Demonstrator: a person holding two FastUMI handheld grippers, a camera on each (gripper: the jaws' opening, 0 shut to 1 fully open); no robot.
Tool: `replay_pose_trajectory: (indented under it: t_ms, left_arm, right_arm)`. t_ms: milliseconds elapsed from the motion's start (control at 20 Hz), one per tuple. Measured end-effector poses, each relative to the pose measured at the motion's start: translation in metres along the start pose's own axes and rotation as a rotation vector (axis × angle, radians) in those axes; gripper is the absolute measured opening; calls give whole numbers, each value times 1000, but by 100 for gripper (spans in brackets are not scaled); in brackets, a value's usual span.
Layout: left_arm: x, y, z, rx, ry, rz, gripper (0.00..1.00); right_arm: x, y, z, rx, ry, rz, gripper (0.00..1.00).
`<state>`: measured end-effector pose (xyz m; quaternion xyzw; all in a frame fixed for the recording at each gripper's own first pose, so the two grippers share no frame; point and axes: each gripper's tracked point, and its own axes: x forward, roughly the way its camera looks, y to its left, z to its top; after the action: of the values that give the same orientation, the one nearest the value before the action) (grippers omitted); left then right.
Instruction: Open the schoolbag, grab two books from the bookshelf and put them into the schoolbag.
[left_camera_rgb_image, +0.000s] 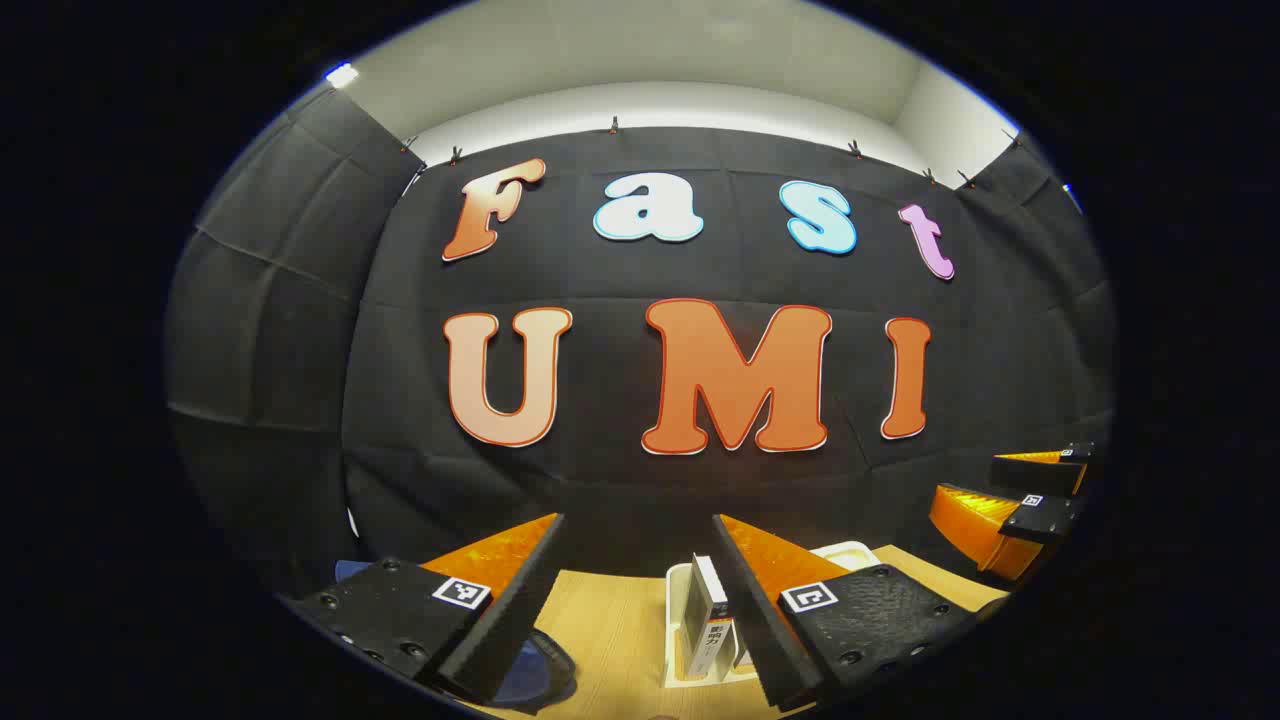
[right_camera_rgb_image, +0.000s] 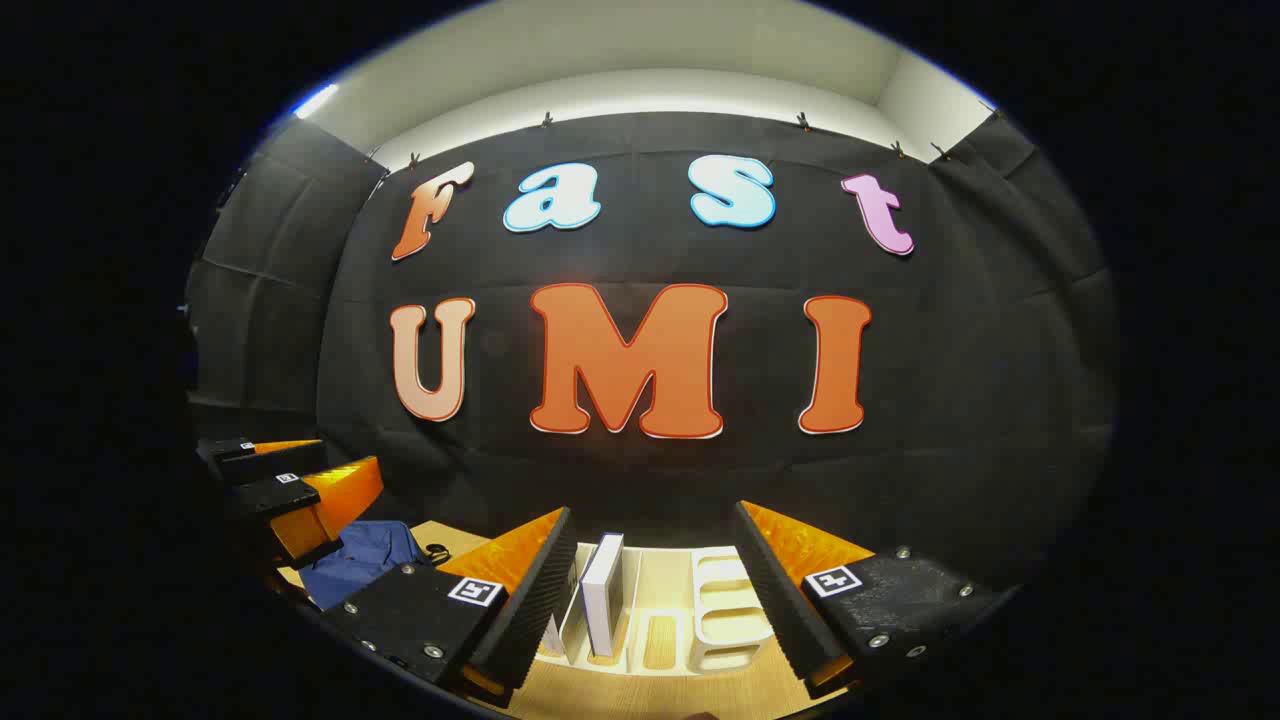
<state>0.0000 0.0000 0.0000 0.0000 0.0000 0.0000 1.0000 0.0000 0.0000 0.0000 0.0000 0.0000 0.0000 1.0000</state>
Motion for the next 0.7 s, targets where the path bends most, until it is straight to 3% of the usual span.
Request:
replay_pose_trajectory:
  t_ms: [700]
  left_arm:
    - [10, 7, -2, -7, -2, 4, 90]
  right_arm:
    - [7, 9, -2, -28, 1, 5, 94]
